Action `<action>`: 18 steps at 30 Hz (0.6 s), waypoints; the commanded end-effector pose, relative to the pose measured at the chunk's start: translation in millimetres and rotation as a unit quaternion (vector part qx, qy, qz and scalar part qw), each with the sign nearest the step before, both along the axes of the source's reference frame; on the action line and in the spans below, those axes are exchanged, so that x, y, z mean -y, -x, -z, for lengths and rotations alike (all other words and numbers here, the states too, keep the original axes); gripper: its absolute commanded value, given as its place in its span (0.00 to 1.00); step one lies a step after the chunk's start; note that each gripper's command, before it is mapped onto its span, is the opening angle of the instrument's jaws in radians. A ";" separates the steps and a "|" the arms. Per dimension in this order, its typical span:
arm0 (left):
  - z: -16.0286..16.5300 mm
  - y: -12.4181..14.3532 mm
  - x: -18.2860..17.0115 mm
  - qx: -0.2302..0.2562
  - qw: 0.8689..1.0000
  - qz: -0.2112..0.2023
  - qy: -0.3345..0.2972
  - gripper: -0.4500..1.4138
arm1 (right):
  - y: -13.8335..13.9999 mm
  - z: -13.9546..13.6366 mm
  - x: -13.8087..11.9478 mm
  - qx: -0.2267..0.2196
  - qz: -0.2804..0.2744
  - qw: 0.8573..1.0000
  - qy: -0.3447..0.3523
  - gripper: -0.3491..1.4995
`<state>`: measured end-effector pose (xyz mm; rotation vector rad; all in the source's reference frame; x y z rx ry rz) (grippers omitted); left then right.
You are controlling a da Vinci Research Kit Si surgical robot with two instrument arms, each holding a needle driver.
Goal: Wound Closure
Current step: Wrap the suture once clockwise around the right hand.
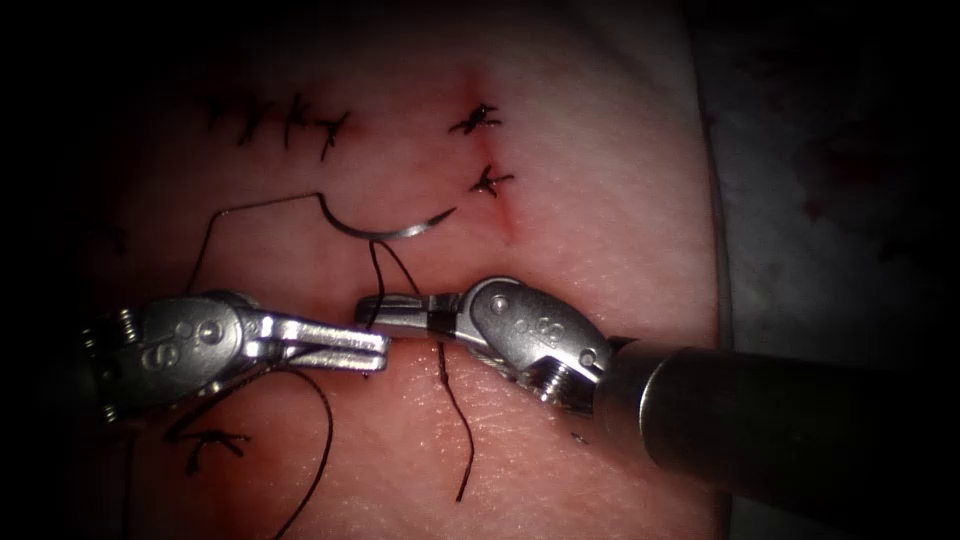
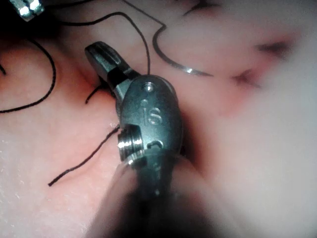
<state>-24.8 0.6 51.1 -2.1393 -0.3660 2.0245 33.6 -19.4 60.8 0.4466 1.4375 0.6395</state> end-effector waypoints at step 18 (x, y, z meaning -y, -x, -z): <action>-2.6 0.7 2.5 0.000 0.996 -0.007 -0.087 0.00 | -4.4 -0.1 -2.9 -0.187 -0.055 0.975 -0.105 0.00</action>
